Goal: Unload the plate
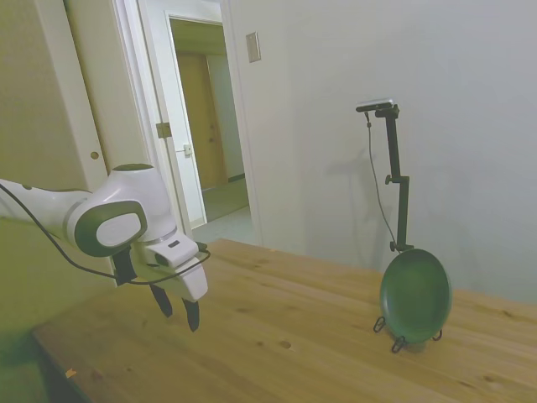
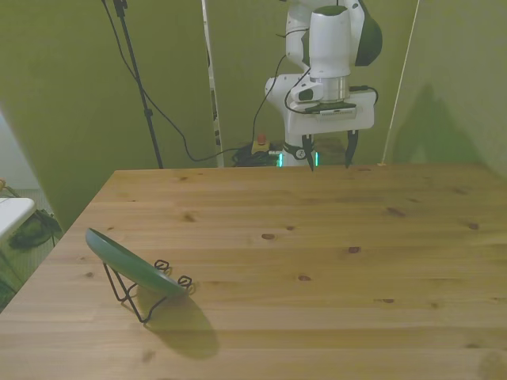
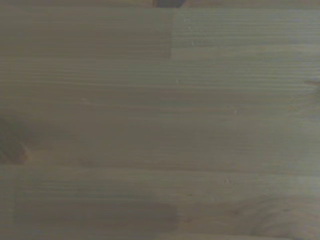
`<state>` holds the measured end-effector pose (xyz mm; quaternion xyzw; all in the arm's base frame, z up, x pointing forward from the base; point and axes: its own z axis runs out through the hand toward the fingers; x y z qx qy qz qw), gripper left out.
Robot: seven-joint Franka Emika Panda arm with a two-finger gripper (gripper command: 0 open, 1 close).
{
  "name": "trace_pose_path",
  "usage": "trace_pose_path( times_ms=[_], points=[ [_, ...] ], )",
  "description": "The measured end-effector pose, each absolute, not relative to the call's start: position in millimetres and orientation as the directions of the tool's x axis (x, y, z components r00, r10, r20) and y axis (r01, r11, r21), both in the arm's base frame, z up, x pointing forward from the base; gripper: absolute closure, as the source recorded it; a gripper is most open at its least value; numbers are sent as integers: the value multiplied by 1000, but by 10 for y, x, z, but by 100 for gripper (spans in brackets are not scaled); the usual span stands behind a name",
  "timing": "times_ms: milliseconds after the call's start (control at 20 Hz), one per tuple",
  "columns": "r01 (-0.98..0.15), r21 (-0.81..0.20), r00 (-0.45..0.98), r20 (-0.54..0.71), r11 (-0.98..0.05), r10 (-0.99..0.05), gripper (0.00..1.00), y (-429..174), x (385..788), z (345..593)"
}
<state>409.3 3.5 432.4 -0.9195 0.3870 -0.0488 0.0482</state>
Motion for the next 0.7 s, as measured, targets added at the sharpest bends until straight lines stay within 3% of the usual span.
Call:
trace_pose_path(
  times_ms=[250,700],
  points=[
    [-769,-129,617,106,-626,-780,0,-107,4124,4450],
    [-877,-234,353,281,-420,-892,0,-1405,4352,5461]
  ],
)
